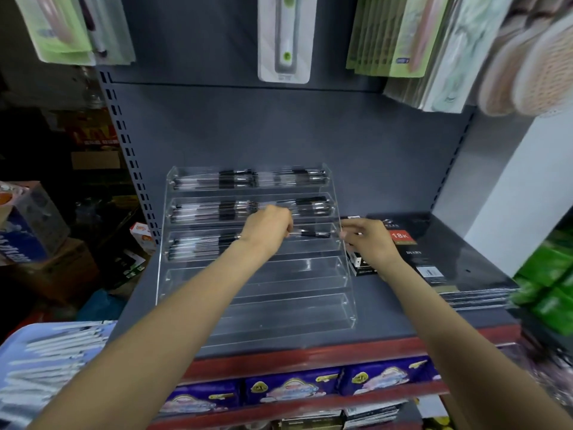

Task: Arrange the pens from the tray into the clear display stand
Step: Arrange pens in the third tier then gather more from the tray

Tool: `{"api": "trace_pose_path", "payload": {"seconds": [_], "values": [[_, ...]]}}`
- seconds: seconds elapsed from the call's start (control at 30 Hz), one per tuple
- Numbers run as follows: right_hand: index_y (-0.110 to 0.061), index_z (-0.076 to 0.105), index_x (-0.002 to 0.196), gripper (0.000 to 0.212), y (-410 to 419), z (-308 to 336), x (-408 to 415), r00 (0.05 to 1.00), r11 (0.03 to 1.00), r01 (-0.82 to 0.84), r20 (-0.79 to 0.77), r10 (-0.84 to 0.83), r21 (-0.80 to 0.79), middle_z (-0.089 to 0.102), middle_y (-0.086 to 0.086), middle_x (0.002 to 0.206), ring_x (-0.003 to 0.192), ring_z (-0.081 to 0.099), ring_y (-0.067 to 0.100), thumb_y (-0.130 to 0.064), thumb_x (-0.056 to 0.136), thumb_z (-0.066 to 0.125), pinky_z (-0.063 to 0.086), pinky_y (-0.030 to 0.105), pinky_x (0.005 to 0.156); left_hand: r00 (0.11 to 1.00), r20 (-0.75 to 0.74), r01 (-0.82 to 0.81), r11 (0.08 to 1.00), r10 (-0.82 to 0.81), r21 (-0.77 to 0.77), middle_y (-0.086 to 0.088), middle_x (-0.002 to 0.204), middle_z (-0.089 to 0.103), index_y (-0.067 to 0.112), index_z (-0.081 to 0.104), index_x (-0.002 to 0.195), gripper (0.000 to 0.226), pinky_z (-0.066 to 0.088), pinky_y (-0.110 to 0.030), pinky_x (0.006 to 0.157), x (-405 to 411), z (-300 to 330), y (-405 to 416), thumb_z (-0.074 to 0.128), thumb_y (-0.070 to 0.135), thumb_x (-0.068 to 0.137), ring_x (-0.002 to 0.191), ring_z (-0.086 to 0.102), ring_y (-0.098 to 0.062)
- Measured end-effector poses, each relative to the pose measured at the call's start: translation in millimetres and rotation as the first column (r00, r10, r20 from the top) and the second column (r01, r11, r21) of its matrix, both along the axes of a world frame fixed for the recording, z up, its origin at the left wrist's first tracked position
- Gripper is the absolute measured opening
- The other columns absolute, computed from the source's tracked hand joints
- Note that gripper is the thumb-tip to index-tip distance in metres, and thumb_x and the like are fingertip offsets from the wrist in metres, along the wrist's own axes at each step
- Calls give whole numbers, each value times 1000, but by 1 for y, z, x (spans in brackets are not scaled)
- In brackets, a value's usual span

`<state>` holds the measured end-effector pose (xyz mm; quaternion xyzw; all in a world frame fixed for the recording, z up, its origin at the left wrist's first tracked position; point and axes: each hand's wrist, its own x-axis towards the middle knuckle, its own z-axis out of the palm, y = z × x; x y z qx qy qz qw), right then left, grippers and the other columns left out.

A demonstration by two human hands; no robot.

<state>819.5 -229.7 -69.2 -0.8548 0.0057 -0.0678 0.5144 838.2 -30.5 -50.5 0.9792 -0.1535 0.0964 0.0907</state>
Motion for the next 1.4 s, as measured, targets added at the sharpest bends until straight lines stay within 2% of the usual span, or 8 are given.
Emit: {"api": "trace_pose_path", "payload": {"seconds": [0.2, 0.57, 0.67, 0.83, 0.93, 1.07, 1.2, 1.4], "values": [[-9, 64, 117, 29, -2, -3, 0, 1000, 998, -13, 7, 13, 55, 68, 8, 101, 84, 64, 13, -4, 89, 59, 53, 14, 69, 999, -17, 33, 975, -30, 220, -8, 87, 64, 19, 61, 81, 21, 41, -28, 63, 5, 1, -5, 62, -2, 81, 72, 57, -24], [-3, 62, 118, 29, 2, -1, -8, 1000, 993, 2, 5, -3, 120, 64, 3, 96, 93, 63, 16, -3, 89, 59, 51, 21, 79, 998, 24, 50, 973, -56, 223, -8, 93, 68, 12, 68, 92, 11, 42, -30, 64, 13, -5, 0, 66, 7, 83, 87, 63, -27], [-5, 62, 118, 29, 8, 3, -14, 997, 998, 55, 59, -55, 0, 66, 7, 110, 100, 61, 14, -5, 89, 60, 45, 21, 86, 999, -1, 54, 988, -55, 146, -10, 98, 68, 11, 69, 97, 13, 50, -34, 72, 10, -4, 0, 66, 9, 84, 90, 64, -28], [-7, 59, 123, 34, 29, 8, -31, 974, 976, 143, 201, -109, -165, 61, 7, 121, 111, 57, 17, -10, 90, 60, 44, 22, 95, 996, -20, 83, 966, -91, -244, -5, 105, 69, 14, 67, 107, 22, 51, -34, 87, -5, -3, 18, 65, 22, 87, 97, 63, -20], [-8, 62, 118, 29, 57, 10, -42, 980, 991, 81, 192, -59, -106, 64, 3, 114, 95, 58, 9, -9, 89, 59, 44, 6, 78, 991, -6, 119, 887, -136, -446, -2, 104, 70, 14, 66, 111, 25, 49, -26, 88, -28, -6, 39, 64, 22, 87, 93, 63, -14], [-10, 66, 109, 21, 118, 9, -62, 986, 998, -57, 153, 58, -11, 67, -1, 99, 89, 61, 8, -8, 89, 60, 48, 19, 87, 996, 81, 63, 854, -24, -516, 2, 97, 69, 19, 67, 105, 18, 52, -29, 82, -66, -17, 95, 63, 22, 88, 85, 63, -10], [-9, 67, 105, 20, 200, 0, -92, 969, 974, -225, 106, 222, 18, 64, -7, 88, 79, 59, 2, -2, 89, 57, 48, 15, 77, 973, 120, -96, 813, 199, -574, -2, 91, 69, 12, 68, 101, 15, 49, -26, 77, -115, -34, 183, 62, 18, 88, 78, 60, -13], [-18, 66, 100, 19, 334, -57, -144, 932, 932, -360, -30, 361, 51, 62, -11, 79, 70, 58, -4, -4, 89, 58, 44, 12, 69, 947, -69, -295, 767, 313, -570, -9, 91, 70, 8, 68, 100, 15, 47, -27, 76, -185, -83, 330, 61, 16, 89, 83, 63, -20]]}}
